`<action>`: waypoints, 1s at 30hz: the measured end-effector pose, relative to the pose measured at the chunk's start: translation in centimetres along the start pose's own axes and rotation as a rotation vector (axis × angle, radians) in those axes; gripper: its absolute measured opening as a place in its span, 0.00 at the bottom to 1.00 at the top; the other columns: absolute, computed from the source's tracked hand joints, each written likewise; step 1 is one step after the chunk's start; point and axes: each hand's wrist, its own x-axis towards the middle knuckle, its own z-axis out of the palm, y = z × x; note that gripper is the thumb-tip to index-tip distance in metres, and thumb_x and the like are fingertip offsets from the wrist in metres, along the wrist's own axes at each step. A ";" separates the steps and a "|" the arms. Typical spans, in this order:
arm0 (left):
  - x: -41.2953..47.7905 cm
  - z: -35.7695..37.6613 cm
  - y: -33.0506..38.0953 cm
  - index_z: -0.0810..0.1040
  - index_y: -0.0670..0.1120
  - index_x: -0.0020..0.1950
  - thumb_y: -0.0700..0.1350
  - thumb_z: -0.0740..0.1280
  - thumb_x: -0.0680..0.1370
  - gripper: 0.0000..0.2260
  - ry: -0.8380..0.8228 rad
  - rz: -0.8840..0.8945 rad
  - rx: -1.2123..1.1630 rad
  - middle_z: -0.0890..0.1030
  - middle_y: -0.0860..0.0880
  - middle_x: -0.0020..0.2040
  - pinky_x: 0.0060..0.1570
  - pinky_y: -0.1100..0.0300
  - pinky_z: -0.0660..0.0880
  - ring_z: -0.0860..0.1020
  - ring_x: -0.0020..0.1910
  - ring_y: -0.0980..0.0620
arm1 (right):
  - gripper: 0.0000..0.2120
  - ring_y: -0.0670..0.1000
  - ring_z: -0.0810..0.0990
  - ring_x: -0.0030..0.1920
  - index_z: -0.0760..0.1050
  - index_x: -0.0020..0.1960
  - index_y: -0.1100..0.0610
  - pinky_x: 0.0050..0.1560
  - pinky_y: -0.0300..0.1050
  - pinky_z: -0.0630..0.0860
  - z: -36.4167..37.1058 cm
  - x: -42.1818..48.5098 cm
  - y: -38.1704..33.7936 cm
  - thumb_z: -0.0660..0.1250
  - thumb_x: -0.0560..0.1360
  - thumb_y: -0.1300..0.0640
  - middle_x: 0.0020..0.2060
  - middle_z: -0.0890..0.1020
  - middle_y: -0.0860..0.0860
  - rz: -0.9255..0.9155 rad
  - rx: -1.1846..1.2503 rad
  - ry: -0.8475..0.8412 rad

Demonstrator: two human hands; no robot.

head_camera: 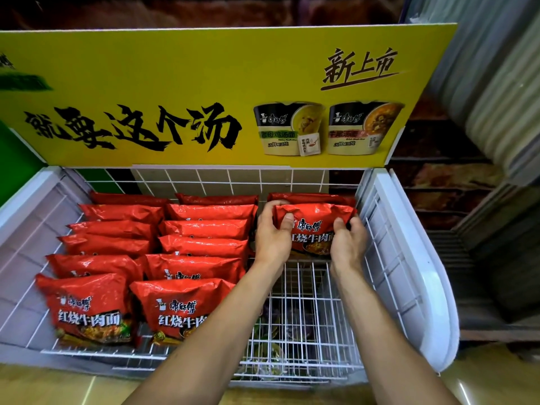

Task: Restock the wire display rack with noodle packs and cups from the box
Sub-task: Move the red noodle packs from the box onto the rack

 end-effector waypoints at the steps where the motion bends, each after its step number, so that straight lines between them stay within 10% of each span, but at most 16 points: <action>1: -0.1 -0.1 0.0 0.74 0.70 0.52 0.46 0.66 0.81 0.15 -0.011 0.000 0.009 0.79 0.50 0.61 0.60 0.42 0.78 0.78 0.60 0.47 | 0.06 0.56 0.81 0.55 0.76 0.56 0.56 0.58 0.59 0.79 0.0 0.0 0.0 0.61 0.83 0.56 0.56 0.80 0.56 -0.004 -0.026 0.003; 10: -0.9 -0.7 -0.5 0.68 0.65 0.66 0.45 0.65 0.81 0.18 -0.087 -0.087 -0.026 0.76 0.49 0.66 0.65 0.43 0.75 0.76 0.64 0.47 | 0.05 0.52 0.81 0.52 0.76 0.57 0.49 0.51 0.49 0.77 -0.6 -0.3 -0.1 0.64 0.82 0.56 0.53 0.81 0.51 0.013 0.014 0.016; 30: -5.9 -3.1 -0.6 0.46 0.55 0.82 0.44 0.66 0.82 0.37 -0.225 -0.192 0.092 0.61 0.47 0.80 0.76 0.47 0.61 0.62 0.78 0.46 | 0.27 0.55 0.73 0.70 0.63 0.76 0.53 0.70 0.54 0.69 -2.6 -4.2 0.4 0.66 0.79 0.61 0.72 0.73 0.54 0.035 -0.220 -0.125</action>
